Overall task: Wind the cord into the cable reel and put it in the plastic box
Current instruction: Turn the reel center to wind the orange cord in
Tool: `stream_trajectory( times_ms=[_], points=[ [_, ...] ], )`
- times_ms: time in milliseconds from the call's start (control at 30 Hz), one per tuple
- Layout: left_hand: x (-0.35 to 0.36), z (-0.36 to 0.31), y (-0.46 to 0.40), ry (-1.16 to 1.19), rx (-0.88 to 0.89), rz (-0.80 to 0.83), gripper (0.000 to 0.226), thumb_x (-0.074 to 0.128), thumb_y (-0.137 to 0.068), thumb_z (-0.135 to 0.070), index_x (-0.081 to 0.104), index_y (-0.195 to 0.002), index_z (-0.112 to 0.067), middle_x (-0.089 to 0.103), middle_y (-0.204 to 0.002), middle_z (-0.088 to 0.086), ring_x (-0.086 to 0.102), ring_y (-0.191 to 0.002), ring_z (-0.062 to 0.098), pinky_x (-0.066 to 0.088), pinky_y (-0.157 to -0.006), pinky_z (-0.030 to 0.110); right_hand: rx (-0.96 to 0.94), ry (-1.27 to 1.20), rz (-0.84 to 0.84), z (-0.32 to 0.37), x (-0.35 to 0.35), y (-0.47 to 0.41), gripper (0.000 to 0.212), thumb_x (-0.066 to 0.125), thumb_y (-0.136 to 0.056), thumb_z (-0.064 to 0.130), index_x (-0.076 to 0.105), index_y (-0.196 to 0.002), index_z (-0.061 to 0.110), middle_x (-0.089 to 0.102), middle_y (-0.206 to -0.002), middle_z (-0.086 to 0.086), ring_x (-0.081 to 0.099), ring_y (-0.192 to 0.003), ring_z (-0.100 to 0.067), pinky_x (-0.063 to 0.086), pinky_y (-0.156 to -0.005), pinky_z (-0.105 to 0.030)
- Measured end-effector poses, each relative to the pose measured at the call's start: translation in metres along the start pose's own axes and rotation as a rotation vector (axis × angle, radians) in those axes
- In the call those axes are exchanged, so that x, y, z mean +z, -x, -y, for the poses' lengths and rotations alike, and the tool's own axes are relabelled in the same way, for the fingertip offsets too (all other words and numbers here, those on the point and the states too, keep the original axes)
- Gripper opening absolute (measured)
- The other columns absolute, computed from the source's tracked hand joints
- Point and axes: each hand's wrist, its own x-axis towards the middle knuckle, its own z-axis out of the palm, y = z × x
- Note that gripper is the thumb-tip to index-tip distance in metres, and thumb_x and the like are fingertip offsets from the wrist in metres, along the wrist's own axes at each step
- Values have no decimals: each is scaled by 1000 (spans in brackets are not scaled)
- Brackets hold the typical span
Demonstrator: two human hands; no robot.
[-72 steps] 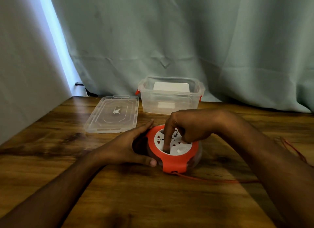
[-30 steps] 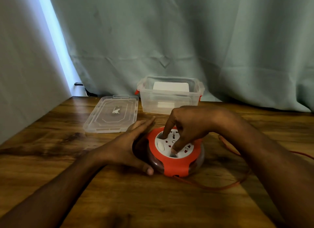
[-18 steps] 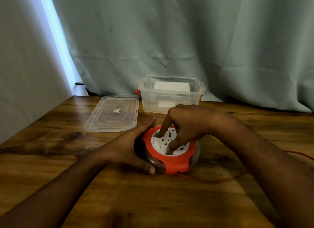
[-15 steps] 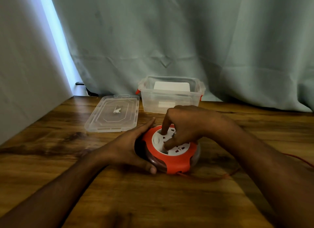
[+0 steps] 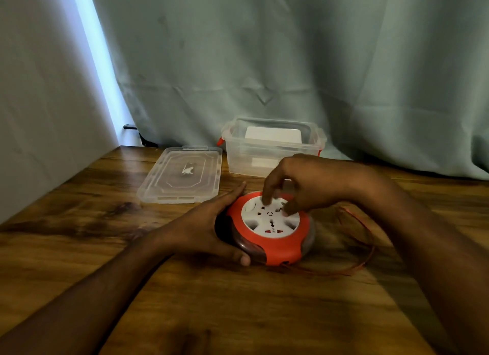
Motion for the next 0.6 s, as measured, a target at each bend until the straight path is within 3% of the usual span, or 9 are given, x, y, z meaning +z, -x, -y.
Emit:
stream_trajectory(
  times_ms=[67, 133, 200, 333, 433, 600],
  points=[
    [0, -1, 0, 9, -7, 3, 129, 84, -41, -84, -6, -133, -81, 11, -133, -61, 25, -131, -23, 25, -100, -4, -36, -96, 99, -2, -2, 4, 42, 84, -81, 16, 74, -109, 46, 60, -127, 23, 54, -118, 0, 44, -79, -11],
    [0, -1, 0, 10, 6, 1, 131, 85, -42, -83, -5, -138, -78, 13, -135, -61, 24, -128, -29, 26, -101, -4, -41, -118, 158, 0, 2, 3, 46, 84, -81, 15, 73, -110, 49, 54, -137, 21, 49, -126, -3, 45, -78, -11],
    [1, -1, 0, 5, 18, 2, 136, 86, -44, -81, -1, -148, -68, 15, -141, -55, 25, -132, -25, 28, -105, 0, -43, -77, 154, 3, 4, 1, 49, 84, -82, 16, 72, -112, 52, 53, -138, 18, 51, -124, -6, 50, -82, -17],
    [1, -3, 1, 3, 20, 6, 136, 86, -45, -81, 2, -151, -64, 20, -148, -49, 27, -136, -20, 30, -109, 6, -33, -65, 181, 7, 3, 1, 57, 82, -83, 15, 67, -117, 59, 49, -140, 16, 52, -96, 4, 51, -72, -16],
    [1, -3, 2, 4, 22, 3, 138, 87, -46, -79, 3, -153, -61, 22, -155, -41, 28, -145, -8, 33, -117, 19, -31, -28, 204, 10, 9, -1, 70, 78, -84, 7, 61, -122, 63, 46, -140, 13, 51, -114, -8, 57, -85, -27],
    [0, -5, 2, 0, 22, 1, 134, 84, -43, -83, 0, -146, -69, 18, -149, -46, 26, -146, -6, 31, -118, 20, -45, -22, 191, 13, 11, -1, 70, 79, -84, 9, 60, -122, 64, 47, -142, 12, 50, -123, -12, 58, -92, -36]
  ],
)
